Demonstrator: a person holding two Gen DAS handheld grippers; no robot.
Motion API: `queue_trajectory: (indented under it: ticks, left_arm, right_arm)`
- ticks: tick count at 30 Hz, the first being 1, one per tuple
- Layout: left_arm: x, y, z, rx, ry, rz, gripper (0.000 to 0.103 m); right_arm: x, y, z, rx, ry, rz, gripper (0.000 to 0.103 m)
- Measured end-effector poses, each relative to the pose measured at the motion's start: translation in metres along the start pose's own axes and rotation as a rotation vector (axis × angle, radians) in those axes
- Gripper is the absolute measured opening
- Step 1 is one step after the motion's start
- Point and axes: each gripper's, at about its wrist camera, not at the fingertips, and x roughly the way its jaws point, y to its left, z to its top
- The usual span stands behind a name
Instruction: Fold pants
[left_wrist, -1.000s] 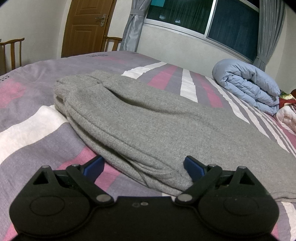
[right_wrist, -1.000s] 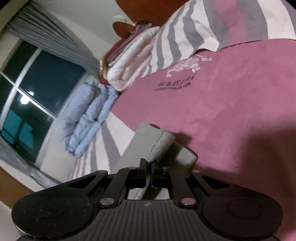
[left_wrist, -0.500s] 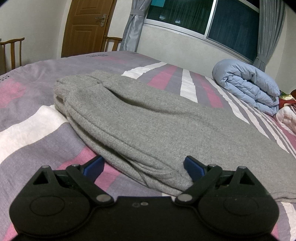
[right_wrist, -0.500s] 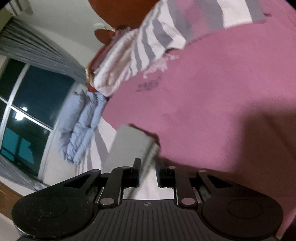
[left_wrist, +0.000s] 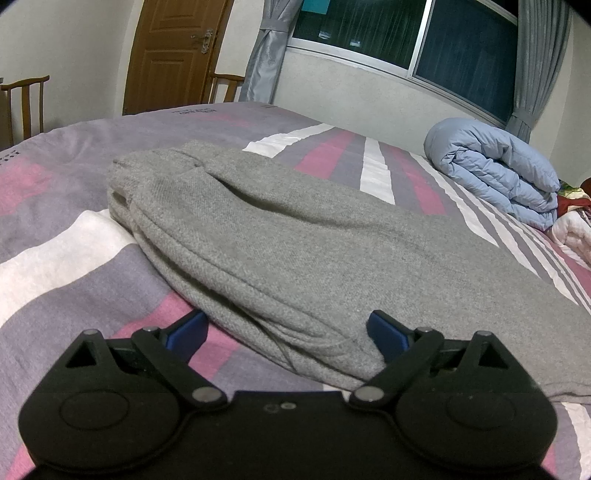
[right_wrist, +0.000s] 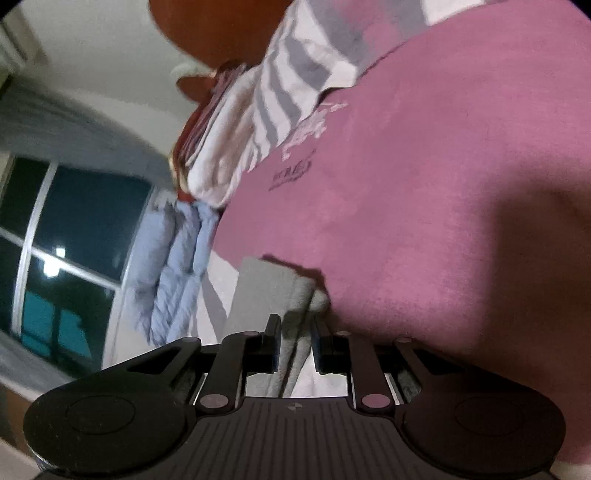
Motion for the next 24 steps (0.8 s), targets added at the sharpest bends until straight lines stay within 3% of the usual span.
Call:
queue_trajectory:
  ticks: [2, 6, 10, 11, 13, 15, 17, 20, 24]
  left_arm:
    - [0.0, 0.0, 0.0, 0.0, 0.0, -0.001, 0.088]
    - [0.0, 0.0, 0.0, 0.0, 0.0, 0.0, 0.088]
    - [0.0, 0.0, 0.0, 0.0, 0.0, -0.001, 0.088]
    - [0.0, 0.0, 0.0, 0.0, 0.0, 0.0, 0.088]
    - [0.0, 0.0, 0.0, 0.0, 0.0, 0.0, 0.088]
    - [0.0, 0.0, 0.0, 0.0, 0.0, 0.0, 0.088]
    - [0.0, 0.0, 0.0, 0.001, 0.0, -0.001, 0.088]
    - [0.0, 0.0, 0.0, 0.001, 0.0, -0.001, 0.089]
    - [0.0, -0.001, 0.0, 0.003, 0.003, 0.001, 0.089]
  right_arm:
    - [0.001, -0.001, 0.001, 0.019, -0.008, 0.011, 0.03]
    - [0.005, 0.009, 0.004, 0.018, -0.003, 0.038, 0.059]
    - [0.026, 0.033, 0.004, -0.089, 0.054, -0.062, 0.059]
    - [0.029, 0.035, 0.004, -0.104, 0.066, -0.066, 0.058]
    - [0.037, 0.038, 0.006, -0.148, 0.103, -0.083, 0.016]
    - [0.038, 0.048, 0.01, -0.224, 0.111, -0.094, 0.014]
    - [0.025, 0.063, 0.012, -0.304, 0.071, -0.017, 0.013]
    - [0.007, 0.074, 0.008, -0.376, 0.01, 0.023, 0.013]
    - [0.034, 0.025, 0.0, -0.288, 0.085, -0.136, 0.012]
